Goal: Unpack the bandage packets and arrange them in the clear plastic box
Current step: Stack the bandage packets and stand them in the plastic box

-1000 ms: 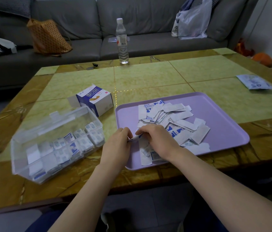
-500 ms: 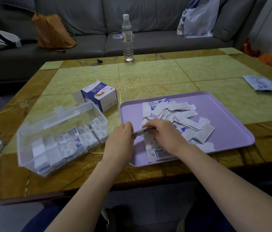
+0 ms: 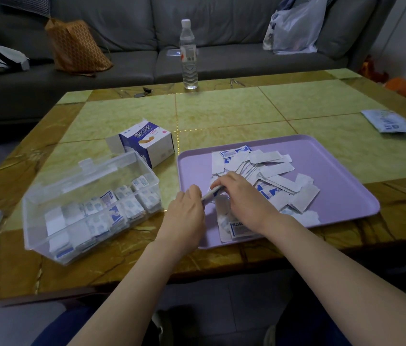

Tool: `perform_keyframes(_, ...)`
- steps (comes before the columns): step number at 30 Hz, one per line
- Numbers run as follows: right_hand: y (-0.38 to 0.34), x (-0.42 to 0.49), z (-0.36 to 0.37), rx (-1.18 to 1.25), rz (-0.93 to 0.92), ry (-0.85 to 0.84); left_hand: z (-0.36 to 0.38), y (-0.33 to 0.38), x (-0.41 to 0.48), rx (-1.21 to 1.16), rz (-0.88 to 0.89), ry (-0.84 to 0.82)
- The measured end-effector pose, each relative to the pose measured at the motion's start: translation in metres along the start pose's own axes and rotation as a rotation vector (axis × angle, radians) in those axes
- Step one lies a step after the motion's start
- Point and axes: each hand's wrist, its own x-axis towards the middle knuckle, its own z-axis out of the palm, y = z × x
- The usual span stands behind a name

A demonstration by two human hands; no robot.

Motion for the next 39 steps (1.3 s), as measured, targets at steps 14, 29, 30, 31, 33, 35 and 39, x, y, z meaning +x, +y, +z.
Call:
perform_keyframes(14,-0.016,-0.001,-0.019,0.403,0.094,0.381,-0.011,0.008,0.005,-0.691,-0.154,0.302)
perform_keyframes(29,-0.008,-0.009,0.003,0.192,0.183,0.011,0.007,0.004,0.009,-0.09,-0.012,0.016)
perform_keyframes(30,-0.009,-0.009,0.006,0.202,0.163,-0.024,0.008,0.005,0.01,-0.07,0.003,-0.02)
perform_keyframes(31,-0.009,-0.008,0.008,0.196,0.142,-0.047,0.009,0.006,0.01,-0.057,0.008,-0.042)
perform_keyframes(33,-0.005,-0.007,0.01,0.155,0.118,-0.062,0.009,0.007,0.01,-0.043,0.009,-0.063)
perform_keyframes(35,0.0,-0.006,0.01,0.107,0.099,-0.028,0.009,0.009,0.01,-0.019,0.001,-0.079)
perform_keyframes(39,0.006,-0.009,0.007,-0.057,0.033,0.042,0.01,0.013,0.008,0.084,0.003,-0.098)
